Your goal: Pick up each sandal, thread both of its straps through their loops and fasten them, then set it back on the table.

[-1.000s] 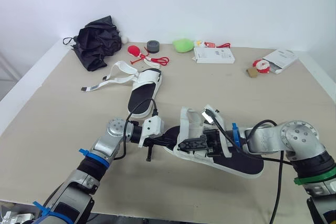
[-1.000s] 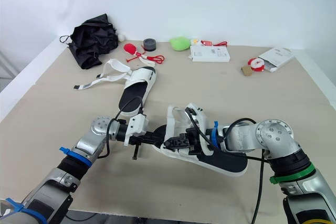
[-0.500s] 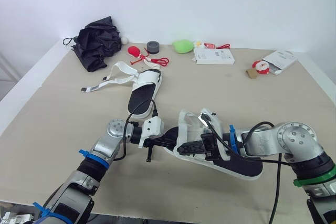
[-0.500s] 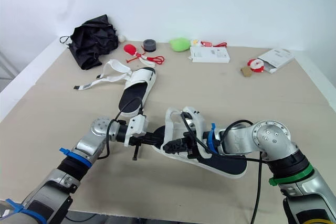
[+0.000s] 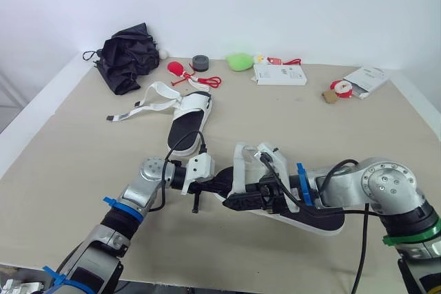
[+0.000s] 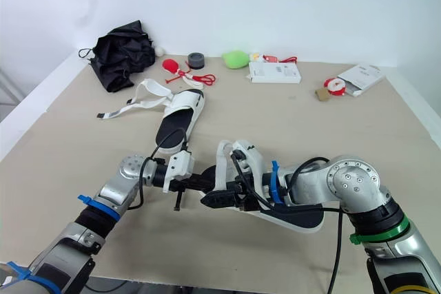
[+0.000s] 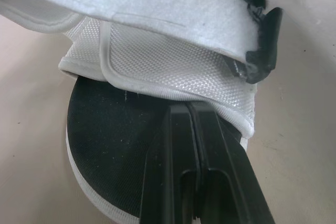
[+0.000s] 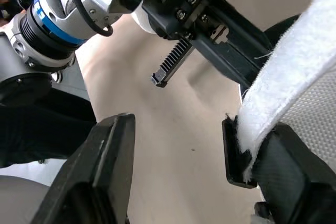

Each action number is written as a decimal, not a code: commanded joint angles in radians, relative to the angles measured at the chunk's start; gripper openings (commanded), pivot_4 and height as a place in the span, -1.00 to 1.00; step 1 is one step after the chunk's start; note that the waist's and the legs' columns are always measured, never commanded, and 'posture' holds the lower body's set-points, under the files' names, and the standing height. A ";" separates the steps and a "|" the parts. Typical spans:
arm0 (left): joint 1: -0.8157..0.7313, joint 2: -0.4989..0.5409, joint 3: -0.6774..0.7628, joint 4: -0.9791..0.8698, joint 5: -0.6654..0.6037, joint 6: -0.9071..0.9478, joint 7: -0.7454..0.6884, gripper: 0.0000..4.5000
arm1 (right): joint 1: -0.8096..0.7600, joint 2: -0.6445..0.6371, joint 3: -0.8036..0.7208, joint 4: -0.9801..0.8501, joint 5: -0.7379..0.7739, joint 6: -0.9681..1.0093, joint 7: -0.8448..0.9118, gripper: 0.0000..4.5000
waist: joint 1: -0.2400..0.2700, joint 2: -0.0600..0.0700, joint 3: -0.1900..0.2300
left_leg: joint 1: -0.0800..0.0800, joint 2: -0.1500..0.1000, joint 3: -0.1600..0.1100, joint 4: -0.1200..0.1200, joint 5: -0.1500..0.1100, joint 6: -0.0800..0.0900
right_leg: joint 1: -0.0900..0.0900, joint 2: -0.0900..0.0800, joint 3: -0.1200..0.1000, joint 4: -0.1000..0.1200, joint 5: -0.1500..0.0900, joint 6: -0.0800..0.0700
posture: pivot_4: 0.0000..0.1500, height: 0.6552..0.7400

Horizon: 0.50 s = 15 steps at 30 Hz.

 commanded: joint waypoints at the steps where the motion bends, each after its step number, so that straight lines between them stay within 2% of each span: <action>1: 0.062 0.017 -0.081 0.124 0.103 0.068 0.010 -1.00 | -0.066 0.050 -0.032 0.107 -0.029 -0.016 -0.023 0.48 | 0.001 0.001 0.001 | 0.000 0.000 0.000 0.000 0.000 0.000 | 0.000 0.000 0.000 0.000 0.000 0.000 | 1.00 1.00; 5: 0.063 0.016 -0.081 0.125 0.104 0.069 0.012 -1.00 | -0.069 0.079 -0.039 0.128 -0.088 -0.014 -0.038 0.48 | 0.001 0.001 0.002 | 0.000 0.000 0.000 0.000 0.000 0.000 | 0.000 0.000 0.000 0.000 0.000 0.000 | 1.00 1.00; 6: 0.064 0.016 -0.081 0.125 0.105 0.069 0.013 -1.00 | -0.069 0.086 -0.045 0.134 -0.097 -0.013 -0.040 0.39 | 0.001 0.001 0.002 | 0.000 0.000 0.001 0.000 0.000 0.000 | 0.000 0.000 0.000 0.000 0.000 0.000 | 1.00 1.00; 7: 0.066 0.018 -0.081 0.121 0.104 0.071 0.012 -1.00 | -0.067 0.095 -0.056 0.132 -0.111 -0.021 -0.041 0.20 | 0.001 0.002 0.002 | 0.000 0.000 0.000 0.000 0.000 0.000 | 0.000 0.000 0.000 0.000 0.000 0.000 | 1.00 1.00; 9: 0.069 0.019 -0.082 0.117 0.103 0.073 0.012 -1.00 | -0.064 0.106 -0.072 0.129 -0.132 -0.023 -0.039 0.02 | 0.001 0.002 0.002 | 0.000 0.000 0.000 0.000 0.000 0.000 | 0.000 0.000 0.000 0.000 0.000 0.000 | 1.00 1.00; 10: 0.070 0.019 -0.082 0.116 0.103 0.073 0.012 -1.00 | -0.063 0.110 -0.079 0.127 -0.143 -0.017 -0.034 -0.27 | 0.001 0.002 0.002 | 0.000 0.000 0.000 0.000 0.000 0.000 | 0.000 0.000 0.000 0.000 0.000 0.000 | 1.00 1.00; 12: 0.071 0.019 -0.082 0.114 0.103 0.074 0.013 -1.00 | -0.060 0.114 -0.093 0.116 -0.151 -0.004 -0.023 -0.65 | 0.001 0.002 0.002 | 0.000 0.000 0.000 0.000 0.000 0.000 | 0.000 0.000 0.000 0.000 0.000 0.000 | 1.00 1.00; 13: 0.071 0.019 -0.082 0.114 0.103 0.075 0.014 -1.00 | -0.058 0.115 -0.099 0.107 -0.151 0.001 -0.014 -0.76 | 0.001 0.002 0.002 | 0.000 0.000 0.001 0.000 0.000 0.000 | 0.000 0.000 0.000 0.000 0.000 0.000 | 1.00 1.00; 14: 0.071 0.019 -0.082 0.114 0.103 0.075 0.014 -1.00 | -0.056 0.115 -0.103 0.101 -0.149 0.004 -0.010 -0.95 | 0.001 0.002 0.002 | 0.000 0.000 0.001 0.000 0.000 0.000 | 0.000 0.000 0.000 0.000 0.000 0.000 | 1.00 1.00; 15: 0.071 0.019 -0.082 0.114 0.103 0.075 0.014 -1.00 | -0.054 0.115 -0.107 0.093 -0.147 0.009 -0.006 -0.95 | 0.001 0.002 0.002 | 0.000 0.000 0.000 0.000 0.000 0.000 | 0.000 0.000 0.000 0.000 0.000 0.000 | 1.00 1.00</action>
